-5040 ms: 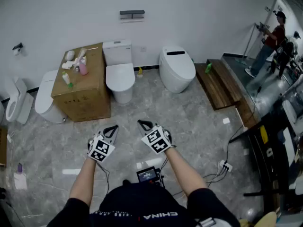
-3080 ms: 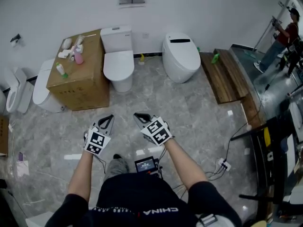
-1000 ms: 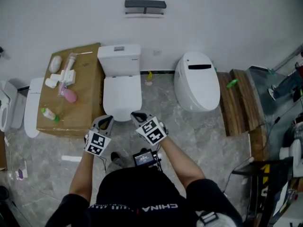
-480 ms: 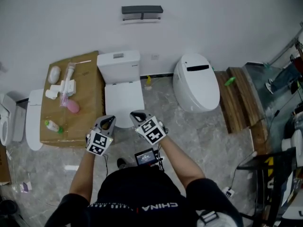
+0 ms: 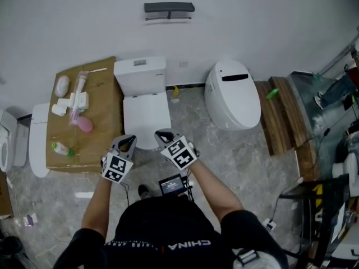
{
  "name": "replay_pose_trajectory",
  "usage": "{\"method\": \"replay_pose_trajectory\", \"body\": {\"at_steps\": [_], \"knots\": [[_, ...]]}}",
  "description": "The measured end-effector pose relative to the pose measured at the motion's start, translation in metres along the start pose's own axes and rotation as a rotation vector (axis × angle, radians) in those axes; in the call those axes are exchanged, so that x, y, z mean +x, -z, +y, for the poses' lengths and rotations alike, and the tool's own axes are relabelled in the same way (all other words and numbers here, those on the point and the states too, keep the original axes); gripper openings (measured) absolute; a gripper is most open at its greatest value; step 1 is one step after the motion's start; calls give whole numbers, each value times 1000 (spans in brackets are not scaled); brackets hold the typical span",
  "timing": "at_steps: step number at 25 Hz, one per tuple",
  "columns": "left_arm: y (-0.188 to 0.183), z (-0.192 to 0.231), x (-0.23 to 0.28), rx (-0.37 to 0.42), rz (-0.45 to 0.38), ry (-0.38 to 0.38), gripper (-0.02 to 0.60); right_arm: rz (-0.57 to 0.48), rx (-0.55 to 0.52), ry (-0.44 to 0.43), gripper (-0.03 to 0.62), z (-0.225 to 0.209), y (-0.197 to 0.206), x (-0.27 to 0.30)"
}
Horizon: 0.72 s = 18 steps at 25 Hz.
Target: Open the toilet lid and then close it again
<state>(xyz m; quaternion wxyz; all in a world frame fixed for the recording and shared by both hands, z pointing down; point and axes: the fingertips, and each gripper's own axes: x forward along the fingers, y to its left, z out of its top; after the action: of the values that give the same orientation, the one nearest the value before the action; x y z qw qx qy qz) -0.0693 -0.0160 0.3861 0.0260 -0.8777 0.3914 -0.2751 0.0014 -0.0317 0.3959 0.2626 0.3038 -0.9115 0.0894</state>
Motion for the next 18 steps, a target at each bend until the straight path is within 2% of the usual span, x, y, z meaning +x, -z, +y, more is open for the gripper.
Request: {"method": "replay_pose_trajectory", "body": {"at_steps": [4,9,13,18], "knots": [[17,-6,11,21,47,23,9,36,-8,-22,14,-3,15,8],[57,-15,40,46,133,63,11,93,-43,-51,14,-12,45,34],[95,-33,70,0,173,124,11,159,-59,-86,14,-18,92,64],[169,-58,118,-20,265,167,11,251,-32,-137,15,-19,172,114]]}}
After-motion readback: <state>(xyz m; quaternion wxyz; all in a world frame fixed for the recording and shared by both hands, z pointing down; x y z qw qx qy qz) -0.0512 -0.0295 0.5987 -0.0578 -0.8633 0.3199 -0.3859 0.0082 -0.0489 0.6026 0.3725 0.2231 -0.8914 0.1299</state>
